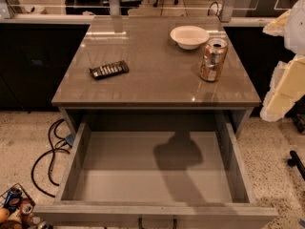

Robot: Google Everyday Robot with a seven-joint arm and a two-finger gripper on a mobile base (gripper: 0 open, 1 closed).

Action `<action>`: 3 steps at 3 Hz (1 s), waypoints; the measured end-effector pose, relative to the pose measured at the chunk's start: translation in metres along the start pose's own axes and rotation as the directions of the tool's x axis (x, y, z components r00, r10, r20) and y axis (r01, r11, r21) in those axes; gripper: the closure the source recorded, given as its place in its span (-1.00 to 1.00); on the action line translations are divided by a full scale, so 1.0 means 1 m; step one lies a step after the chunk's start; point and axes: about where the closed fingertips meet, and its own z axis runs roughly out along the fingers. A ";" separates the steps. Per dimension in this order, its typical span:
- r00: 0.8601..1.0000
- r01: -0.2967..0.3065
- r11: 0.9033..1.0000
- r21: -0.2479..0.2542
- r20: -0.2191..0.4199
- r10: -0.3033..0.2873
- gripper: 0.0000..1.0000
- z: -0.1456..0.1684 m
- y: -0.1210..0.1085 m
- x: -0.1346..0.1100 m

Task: Place orange can into top drawer

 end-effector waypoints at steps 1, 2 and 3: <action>0.995 -0.045 0.998 0.041 0.086 0.041 -1.00 0.007 -0.026 0.007; 0.961 -0.133 0.986 0.097 0.255 0.105 -1.00 0.022 -0.074 0.015; 0.888 -0.231 0.966 0.117 0.431 0.160 -1.00 0.042 -0.109 0.018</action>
Offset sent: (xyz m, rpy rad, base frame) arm 0.1333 -0.0610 0.0037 0.4677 -0.2939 -0.1133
